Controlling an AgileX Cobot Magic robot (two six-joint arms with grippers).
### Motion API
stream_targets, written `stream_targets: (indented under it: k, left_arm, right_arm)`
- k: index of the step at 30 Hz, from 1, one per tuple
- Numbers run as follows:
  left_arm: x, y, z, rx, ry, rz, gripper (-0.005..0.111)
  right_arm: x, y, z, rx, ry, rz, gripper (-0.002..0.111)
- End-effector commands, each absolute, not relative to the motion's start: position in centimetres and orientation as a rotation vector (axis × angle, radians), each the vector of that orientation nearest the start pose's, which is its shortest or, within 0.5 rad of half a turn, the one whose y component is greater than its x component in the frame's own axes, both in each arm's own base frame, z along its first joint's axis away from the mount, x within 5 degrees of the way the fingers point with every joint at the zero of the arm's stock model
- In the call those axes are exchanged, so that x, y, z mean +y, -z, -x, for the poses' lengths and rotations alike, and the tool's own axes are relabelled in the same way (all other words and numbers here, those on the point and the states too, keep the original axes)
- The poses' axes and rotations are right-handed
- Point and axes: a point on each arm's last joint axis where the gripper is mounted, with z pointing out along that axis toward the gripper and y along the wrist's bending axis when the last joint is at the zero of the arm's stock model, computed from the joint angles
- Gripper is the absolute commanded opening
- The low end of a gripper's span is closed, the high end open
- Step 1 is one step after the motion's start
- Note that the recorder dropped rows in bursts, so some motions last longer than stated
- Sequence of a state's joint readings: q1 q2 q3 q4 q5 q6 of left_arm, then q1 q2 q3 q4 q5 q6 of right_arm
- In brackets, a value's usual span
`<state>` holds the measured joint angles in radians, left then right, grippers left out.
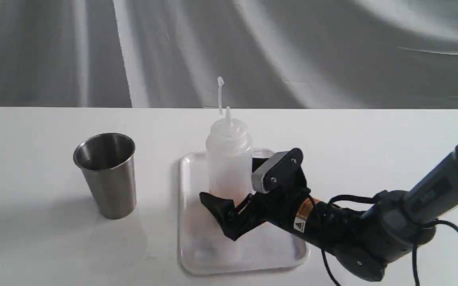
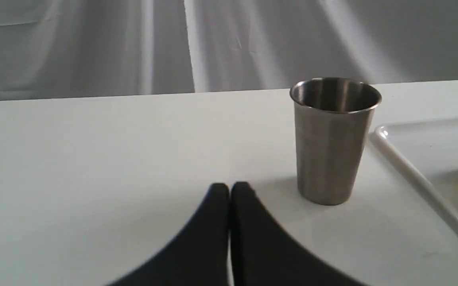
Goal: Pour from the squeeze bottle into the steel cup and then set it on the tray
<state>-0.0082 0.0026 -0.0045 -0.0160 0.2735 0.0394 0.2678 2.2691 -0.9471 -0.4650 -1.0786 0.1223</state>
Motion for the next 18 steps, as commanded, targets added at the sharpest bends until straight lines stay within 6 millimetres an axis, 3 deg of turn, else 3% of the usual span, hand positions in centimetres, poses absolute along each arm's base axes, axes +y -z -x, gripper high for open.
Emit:
stream_targets:
  k: [1, 11, 18]
  left_arm:
    - [-0.1, -18.9, -5.5, 1.749, 0.001, -0.032, 0.0]
    - [-0.1, -18.9, -5.5, 1.749, -0.001, -0.034, 0.0]
    - [-0.1, -18.9, -5.5, 1.749, 0.001, -0.032, 0.0]
  right_arm:
    - [13.7, -7.4, -36.2, 1.694, -0.478, 0.627, 0.1]
    - [11.5, -8.4, -32.0, 1.757, -0.47, 0.607, 0.1]
    - [10.8, -10.9, -29.2, 1.705, -0.478, 0.594, 0.1]
